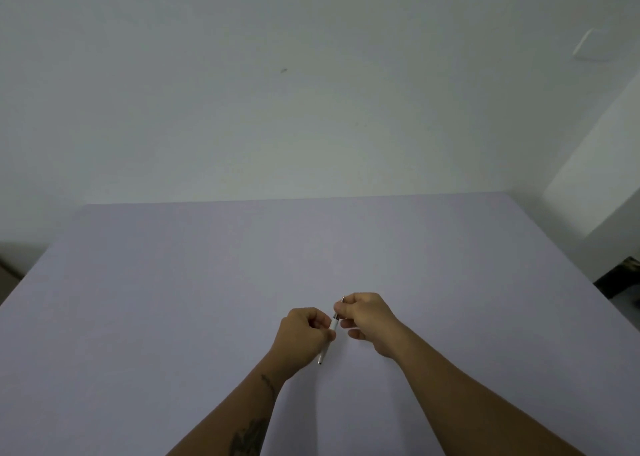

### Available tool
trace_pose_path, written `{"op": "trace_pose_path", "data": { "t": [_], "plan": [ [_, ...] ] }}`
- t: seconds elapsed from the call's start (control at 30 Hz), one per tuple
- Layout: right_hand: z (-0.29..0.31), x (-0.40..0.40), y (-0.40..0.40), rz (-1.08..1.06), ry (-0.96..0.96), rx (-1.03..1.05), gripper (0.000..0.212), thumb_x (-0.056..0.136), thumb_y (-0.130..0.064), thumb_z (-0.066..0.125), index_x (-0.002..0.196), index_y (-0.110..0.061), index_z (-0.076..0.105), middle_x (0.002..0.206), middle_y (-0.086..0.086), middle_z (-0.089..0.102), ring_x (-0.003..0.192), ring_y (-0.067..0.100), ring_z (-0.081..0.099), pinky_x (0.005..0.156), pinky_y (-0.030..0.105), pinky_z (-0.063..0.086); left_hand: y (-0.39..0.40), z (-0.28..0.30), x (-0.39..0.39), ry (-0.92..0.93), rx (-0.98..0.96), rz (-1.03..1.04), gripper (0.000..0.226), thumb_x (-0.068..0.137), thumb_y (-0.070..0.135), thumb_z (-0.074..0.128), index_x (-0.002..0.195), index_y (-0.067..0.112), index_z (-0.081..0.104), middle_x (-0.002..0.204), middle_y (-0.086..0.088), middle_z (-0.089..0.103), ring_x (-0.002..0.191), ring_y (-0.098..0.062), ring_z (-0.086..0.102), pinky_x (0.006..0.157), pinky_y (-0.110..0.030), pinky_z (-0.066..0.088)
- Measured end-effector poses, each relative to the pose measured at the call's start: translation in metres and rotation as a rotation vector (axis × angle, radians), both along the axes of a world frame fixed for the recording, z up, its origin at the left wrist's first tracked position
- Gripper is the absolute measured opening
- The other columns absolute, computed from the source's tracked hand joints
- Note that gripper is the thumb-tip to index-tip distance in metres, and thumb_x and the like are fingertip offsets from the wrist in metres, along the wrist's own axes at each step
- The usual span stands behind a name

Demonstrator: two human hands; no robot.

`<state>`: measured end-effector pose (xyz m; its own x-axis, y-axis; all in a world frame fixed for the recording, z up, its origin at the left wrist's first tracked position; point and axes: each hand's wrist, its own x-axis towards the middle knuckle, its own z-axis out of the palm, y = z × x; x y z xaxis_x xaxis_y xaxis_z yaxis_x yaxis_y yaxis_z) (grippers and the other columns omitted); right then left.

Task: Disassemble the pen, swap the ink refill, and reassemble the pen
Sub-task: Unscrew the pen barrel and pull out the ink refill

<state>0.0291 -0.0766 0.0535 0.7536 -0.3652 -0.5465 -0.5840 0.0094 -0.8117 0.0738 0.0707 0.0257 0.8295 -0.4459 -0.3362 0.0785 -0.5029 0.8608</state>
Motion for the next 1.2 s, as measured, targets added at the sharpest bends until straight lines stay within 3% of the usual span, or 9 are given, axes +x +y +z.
{"op": "trace_pose_path", "data": {
  "t": [0.17,0.27,0.33,0.4,0.57,0.73,0.93,1.1,1.2],
  "plan": [
    [-0.001,0.004,0.007,0.031,0.013,-0.052,0.019,0.095,-0.011,0.058,0.085,-0.018,0.073,0.091,0.002,0.072,0.081,0.013,0.065,0.061,0.022,0.051,0.006,-0.004,0.005,-0.011,0.021,-0.008,0.005,0.077,0.01,0.072,0.077,0.015,0.072,0.074,-0.006,0.068,0.069,-0.02,0.063,0.077,-0.046,0.06],
    [-0.004,0.003,0.01,0.03,0.014,-0.031,0.018,0.094,-0.011,0.059,0.091,-0.021,0.073,0.093,0.001,0.073,0.081,0.013,0.066,0.062,0.023,0.052,0.008,-0.007,0.003,-0.031,0.028,-0.01,0.006,0.079,0.009,0.071,0.078,0.015,0.071,0.079,-0.009,0.069,0.07,-0.02,0.063,0.076,-0.044,0.061],
    [-0.007,0.0,0.014,0.029,0.015,-0.002,0.008,0.091,-0.018,0.065,0.097,-0.019,0.071,0.096,0.002,0.073,0.081,0.014,0.066,0.064,0.026,0.052,0.01,-0.008,0.002,-0.044,0.033,-0.019,0.007,0.08,0.009,0.07,0.077,0.015,0.069,0.079,-0.011,0.07,0.068,-0.02,0.062,0.074,-0.042,0.061],
    [-0.011,-0.001,0.017,0.022,0.012,-0.008,0.012,0.09,-0.022,0.067,0.098,-0.014,0.07,0.094,0.002,0.073,0.078,0.015,0.066,0.064,0.027,0.052,0.012,-0.008,0.001,-0.061,0.041,-0.041,0.01,0.08,0.008,0.068,0.075,0.017,0.067,0.077,-0.009,0.069,0.065,-0.018,0.061,0.071,-0.039,0.06],
    [-0.011,0.003,0.021,0.019,-0.002,-0.065,0.012,0.093,-0.015,0.063,0.087,-0.012,0.073,0.086,0.003,0.071,0.075,0.014,0.062,0.065,0.026,0.054,0.015,-0.008,0.002,-0.068,0.048,-0.077,0.013,0.079,0.007,0.067,0.073,0.019,0.066,0.072,-0.004,0.067,0.06,-0.014,0.059,0.067,-0.033,0.058],
    [-0.004,0.005,0.02,0.066,0.031,-0.041,0.029,0.097,-0.006,0.052,0.085,-0.02,0.074,0.097,0.002,0.07,0.087,0.015,0.063,0.063,0.023,0.051,0.017,-0.007,0.005,-0.036,0.047,-0.058,0.017,0.079,0.006,0.066,0.071,0.02,0.069,0.071,-0.003,0.067,0.063,-0.016,0.061,0.069,-0.035,0.06],
    [-0.005,0.002,0.016,0.037,0.027,0.014,0.013,0.091,-0.018,0.066,0.104,-0.014,0.069,0.104,0.007,0.072,0.085,0.017,0.064,0.067,0.028,0.051,0.014,-0.007,0.005,-0.039,0.039,-0.044,0.015,0.079,0.007,0.068,0.072,0.021,0.069,0.075,-0.007,0.07,0.065,-0.018,0.062,0.071,-0.038,0.06],
    [-0.008,0.003,0.016,0.009,-0.007,0.001,0.007,0.093,-0.016,0.065,0.09,-0.012,0.07,0.092,0.004,0.071,0.081,0.016,0.063,0.067,0.027,0.052,0.013,-0.006,0.007,-0.028,0.033,-0.032,0.014,0.079,0.008,0.069,0.072,0.02,0.07,0.079,-0.01,0.071,0.066,-0.018,0.062,0.073,-0.04,0.06],
    [-0.005,0.005,0.019,0.033,0.004,0.001,0.018,0.096,-0.01,0.058,0.088,-0.016,0.073,0.095,0.004,0.07,0.086,0.016,0.063,0.067,0.026,0.052,0.015,-0.006,0.008,-0.024,0.04,-0.029,0.013,0.079,0.007,0.069,0.074,0.019,0.07,0.08,-0.01,0.071,0.067,-0.019,0.062,0.074,-0.041,0.06]
  ]
}}
